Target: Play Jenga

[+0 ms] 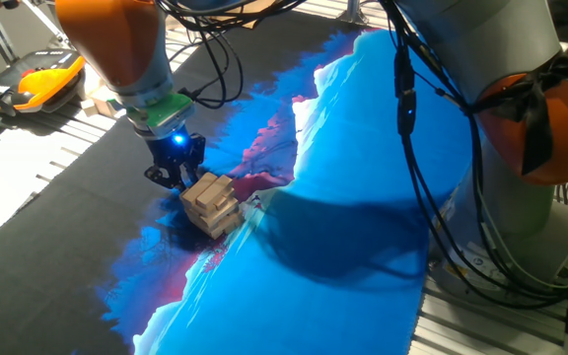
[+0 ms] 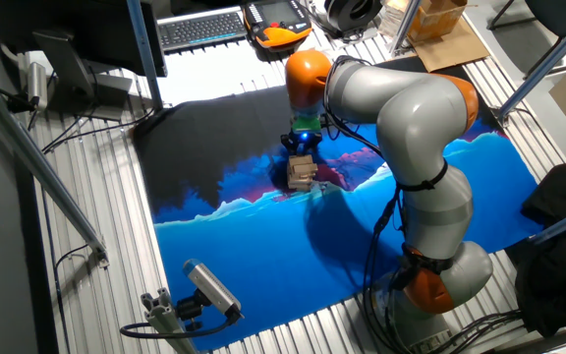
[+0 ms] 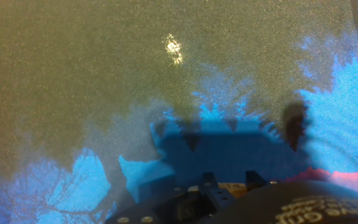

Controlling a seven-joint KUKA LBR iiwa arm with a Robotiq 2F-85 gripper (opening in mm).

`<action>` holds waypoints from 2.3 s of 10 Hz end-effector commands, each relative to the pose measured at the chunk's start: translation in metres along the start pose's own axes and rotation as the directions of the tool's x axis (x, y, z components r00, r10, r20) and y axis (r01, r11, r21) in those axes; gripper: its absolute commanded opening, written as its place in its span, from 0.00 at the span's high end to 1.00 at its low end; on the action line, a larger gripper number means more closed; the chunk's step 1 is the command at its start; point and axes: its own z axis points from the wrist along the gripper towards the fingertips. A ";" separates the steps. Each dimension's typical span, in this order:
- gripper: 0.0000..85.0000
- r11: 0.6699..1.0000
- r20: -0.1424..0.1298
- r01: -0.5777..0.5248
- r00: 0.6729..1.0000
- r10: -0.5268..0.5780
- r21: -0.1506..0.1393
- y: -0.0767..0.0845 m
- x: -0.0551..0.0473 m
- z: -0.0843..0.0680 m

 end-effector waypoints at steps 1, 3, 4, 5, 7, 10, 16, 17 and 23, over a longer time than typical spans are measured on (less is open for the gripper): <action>0.80 1.000 0.001 0.000 1.000 0.000 0.000 0.000 0.000 0.000; 0.80 1.000 0.001 0.001 1.000 -0.001 0.000 0.000 -0.001 0.000; 0.80 1.000 0.001 0.001 1.000 -0.001 0.000 0.000 -0.002 0.000; 0.80 1.000 0.003 0.003 1.000 -0.003 0.002 0.000 -0.002 0.000; 0.80 1.000 0.003 0.003 1.000 -0.003 0.002 0.000 -0.003 0.000; 0.80 1.000 0.003 0.004 1.000 -0.004 0.002 0.000 -0.003 0.000; 0.80 1.000 -0.001 0.000 1.000 0.000 0.002 0.000 0.001 -0.003; 0.80 1.000 -0.001 -0.001 1.000 0.001 0.001 0.000 0.002 -0.003; 0.80 1.000 -0.008 -0.006 1.000 0.006 0.003 0.000 0.004 -0.003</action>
